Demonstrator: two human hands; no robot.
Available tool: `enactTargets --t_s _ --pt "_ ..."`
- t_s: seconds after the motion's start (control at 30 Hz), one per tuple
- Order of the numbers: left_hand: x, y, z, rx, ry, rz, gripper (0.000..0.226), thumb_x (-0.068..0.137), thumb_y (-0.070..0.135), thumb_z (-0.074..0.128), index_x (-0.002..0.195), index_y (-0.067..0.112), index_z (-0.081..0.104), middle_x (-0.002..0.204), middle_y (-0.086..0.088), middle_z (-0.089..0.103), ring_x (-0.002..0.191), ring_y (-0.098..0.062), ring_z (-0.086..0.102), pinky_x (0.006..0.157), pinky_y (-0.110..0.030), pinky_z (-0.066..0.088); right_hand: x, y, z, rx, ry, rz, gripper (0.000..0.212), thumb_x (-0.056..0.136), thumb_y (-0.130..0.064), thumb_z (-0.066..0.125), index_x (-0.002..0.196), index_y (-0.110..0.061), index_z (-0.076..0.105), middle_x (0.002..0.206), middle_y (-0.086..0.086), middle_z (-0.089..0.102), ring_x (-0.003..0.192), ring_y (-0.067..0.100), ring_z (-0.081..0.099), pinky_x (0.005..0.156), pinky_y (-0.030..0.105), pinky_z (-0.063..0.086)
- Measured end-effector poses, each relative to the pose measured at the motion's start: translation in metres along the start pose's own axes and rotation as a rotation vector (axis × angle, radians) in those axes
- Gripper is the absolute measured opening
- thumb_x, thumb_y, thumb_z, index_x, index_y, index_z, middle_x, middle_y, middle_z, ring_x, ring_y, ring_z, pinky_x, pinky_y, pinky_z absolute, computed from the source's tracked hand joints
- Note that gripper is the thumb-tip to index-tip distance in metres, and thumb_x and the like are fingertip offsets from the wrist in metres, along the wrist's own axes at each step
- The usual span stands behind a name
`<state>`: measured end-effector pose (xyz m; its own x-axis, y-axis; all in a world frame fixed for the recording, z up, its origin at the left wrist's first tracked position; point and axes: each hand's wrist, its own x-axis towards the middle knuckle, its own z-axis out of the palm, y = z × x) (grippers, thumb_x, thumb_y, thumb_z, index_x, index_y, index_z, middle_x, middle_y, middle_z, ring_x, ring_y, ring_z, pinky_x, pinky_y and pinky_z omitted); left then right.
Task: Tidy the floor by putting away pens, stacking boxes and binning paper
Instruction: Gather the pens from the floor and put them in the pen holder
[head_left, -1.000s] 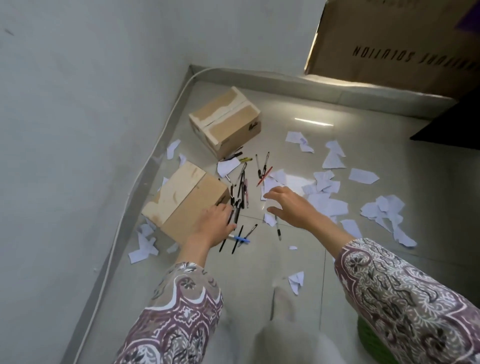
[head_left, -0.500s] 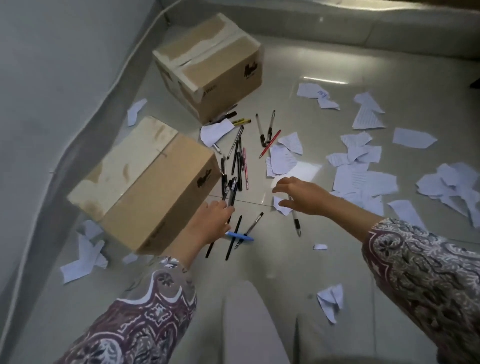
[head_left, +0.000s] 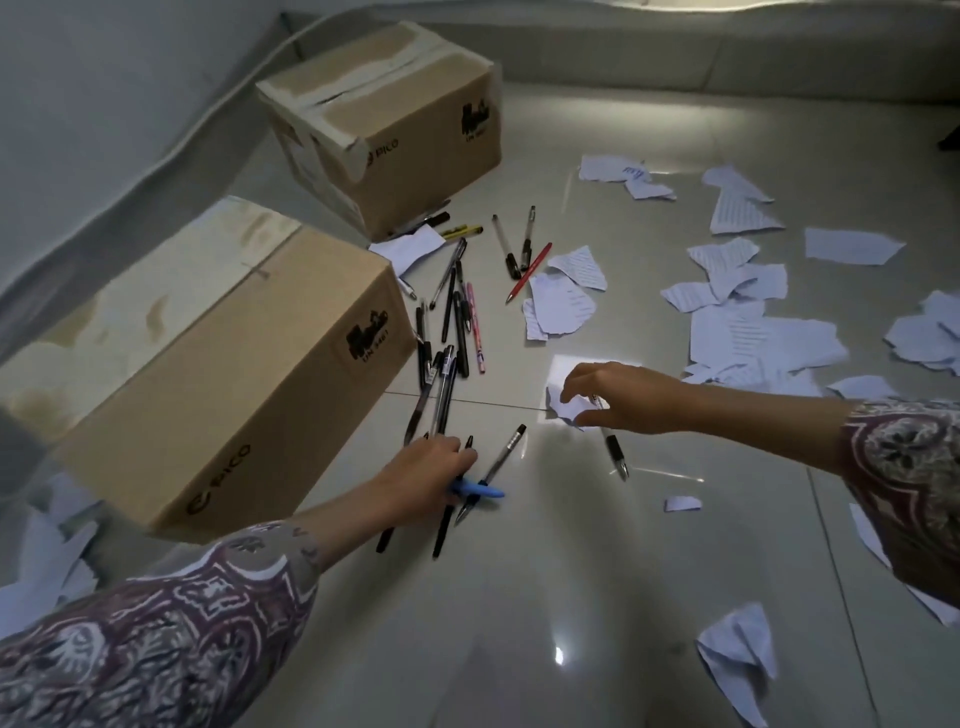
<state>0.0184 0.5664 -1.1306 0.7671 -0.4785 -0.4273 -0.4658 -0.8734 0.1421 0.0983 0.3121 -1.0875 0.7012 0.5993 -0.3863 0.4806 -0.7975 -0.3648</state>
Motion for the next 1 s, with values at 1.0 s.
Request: enactTargets --t_s 1.0 --pt "-0.011 0.002 -0.054 -1.072 0.183 -0.32 0.011 0.098 0.013 0.041 0.099 0.002 0.046 0.093 -0.019 0.05 0.083 -0.031 0.061 0.072 -0.043 0.056 -0.002 -0.007 0.049 0.653 0.567 0.473 0.01 0.082 -0.002 0.055 0.073 0.0 0.058 0.065 0.008 0.053 0.063 0.022 0.047 0.052 0.025 0.034"
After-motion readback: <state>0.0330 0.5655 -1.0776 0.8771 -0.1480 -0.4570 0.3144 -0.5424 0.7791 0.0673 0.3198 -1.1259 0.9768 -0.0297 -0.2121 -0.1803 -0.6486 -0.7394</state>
